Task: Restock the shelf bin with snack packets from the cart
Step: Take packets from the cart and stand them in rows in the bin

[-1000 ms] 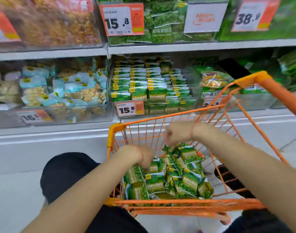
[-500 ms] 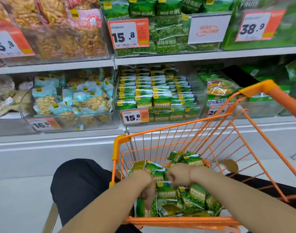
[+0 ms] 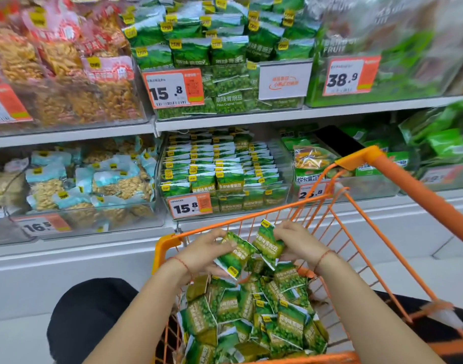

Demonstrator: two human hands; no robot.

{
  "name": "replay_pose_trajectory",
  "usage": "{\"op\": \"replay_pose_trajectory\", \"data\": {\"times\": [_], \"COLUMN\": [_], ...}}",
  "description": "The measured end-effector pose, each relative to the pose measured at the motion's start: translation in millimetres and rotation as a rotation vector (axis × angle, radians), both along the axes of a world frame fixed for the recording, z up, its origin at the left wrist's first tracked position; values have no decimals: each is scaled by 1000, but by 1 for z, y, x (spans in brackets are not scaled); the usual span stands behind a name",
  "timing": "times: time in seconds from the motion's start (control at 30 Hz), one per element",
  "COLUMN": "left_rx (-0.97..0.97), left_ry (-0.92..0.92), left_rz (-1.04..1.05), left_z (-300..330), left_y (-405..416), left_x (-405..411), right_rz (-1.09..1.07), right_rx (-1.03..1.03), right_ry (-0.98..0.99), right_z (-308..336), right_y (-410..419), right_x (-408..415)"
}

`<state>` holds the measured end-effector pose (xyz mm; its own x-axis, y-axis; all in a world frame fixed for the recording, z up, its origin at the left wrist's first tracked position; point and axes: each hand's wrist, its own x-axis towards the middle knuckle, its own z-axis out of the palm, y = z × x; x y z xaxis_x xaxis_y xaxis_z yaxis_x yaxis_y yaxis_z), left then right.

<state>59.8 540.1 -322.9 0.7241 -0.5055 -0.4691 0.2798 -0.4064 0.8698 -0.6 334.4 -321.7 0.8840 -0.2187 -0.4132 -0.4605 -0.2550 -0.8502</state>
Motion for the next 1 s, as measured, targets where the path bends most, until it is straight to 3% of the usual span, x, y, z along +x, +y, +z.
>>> {"op": "replay_pose_trajectory", "data": {"times": [0.1,0.27,0.5,0.67,0.77,0.83,0.9,1.0], "left_rx": [-106,-73,-171,-100,-87,44,310,753], "left_ry": [-6,-163,-226,-357,-452,-561,-602,-510], "left_rz": [-76,-96,76,154,247,279,1,-824], "left_z": [10,26,22,17,12,4,-10,-41], "left_y": [1,-11,-30,-42,-42,-32,-24,-32], "left_x": [2,6,5,-2,-5,-4,-7,-40], "right_rz": [-99,-223,-36,42,-41,-119,-199,-246], "right_rx": [190,394,619,608,496,439,378,416], "right_ry": [5,5,77,26,64,61,40,6], "right_z": [1,1,2,6,1,-3,-4,-3], "right_y": [-3,2,8,13,9,4,-1,-3], "right_x": [-3,-5,-8,-12,-7,-4,-3,-3]}}
